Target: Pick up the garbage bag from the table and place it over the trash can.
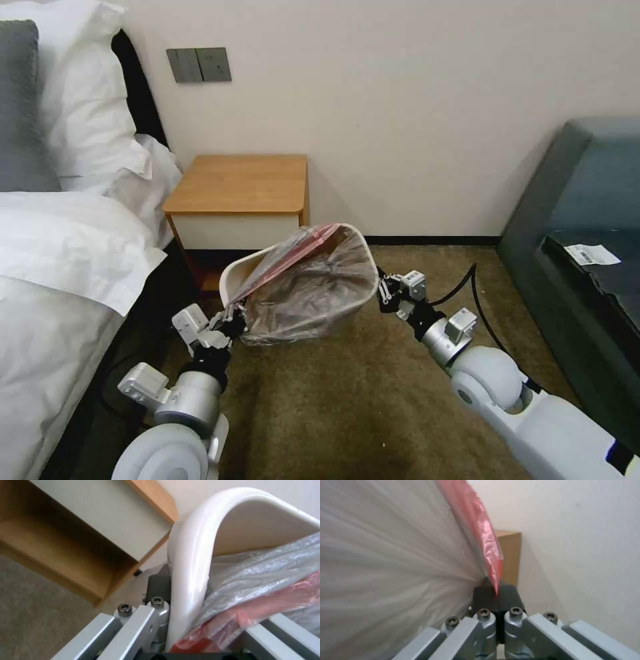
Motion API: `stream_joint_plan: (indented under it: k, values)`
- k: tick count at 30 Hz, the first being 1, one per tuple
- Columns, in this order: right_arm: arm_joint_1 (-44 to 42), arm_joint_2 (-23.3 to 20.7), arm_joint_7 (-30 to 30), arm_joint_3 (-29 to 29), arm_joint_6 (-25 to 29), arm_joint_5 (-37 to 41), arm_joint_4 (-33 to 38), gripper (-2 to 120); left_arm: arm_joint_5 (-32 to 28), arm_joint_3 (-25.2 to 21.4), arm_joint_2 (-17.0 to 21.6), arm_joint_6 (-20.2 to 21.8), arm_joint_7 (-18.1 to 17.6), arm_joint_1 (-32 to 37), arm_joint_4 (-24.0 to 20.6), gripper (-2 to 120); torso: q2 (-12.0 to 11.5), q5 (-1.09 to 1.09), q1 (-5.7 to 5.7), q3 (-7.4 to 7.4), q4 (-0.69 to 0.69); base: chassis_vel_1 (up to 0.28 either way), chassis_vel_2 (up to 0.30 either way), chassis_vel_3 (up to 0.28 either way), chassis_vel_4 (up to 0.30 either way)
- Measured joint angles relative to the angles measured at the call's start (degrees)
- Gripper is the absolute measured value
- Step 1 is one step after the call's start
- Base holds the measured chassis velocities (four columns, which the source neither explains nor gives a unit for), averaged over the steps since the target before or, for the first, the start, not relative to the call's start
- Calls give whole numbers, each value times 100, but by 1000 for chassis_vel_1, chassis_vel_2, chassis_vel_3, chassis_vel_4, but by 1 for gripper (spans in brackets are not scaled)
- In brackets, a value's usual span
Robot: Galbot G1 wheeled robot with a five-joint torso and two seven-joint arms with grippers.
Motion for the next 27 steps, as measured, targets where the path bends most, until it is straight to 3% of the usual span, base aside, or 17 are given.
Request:
stream_joint_plan:
  k: [14,27]
  values:
    - [240,184,7,17,142,-170,-595,0,318,244,117,170,314,160,-29,5,0,1,0,0,0,0,0,0,0]
    - [478,355,-13,-22,244,-256,-1204,0,337,461,154,296,375,292,-219,6,0,1,0,0,1,0,0,0,0]
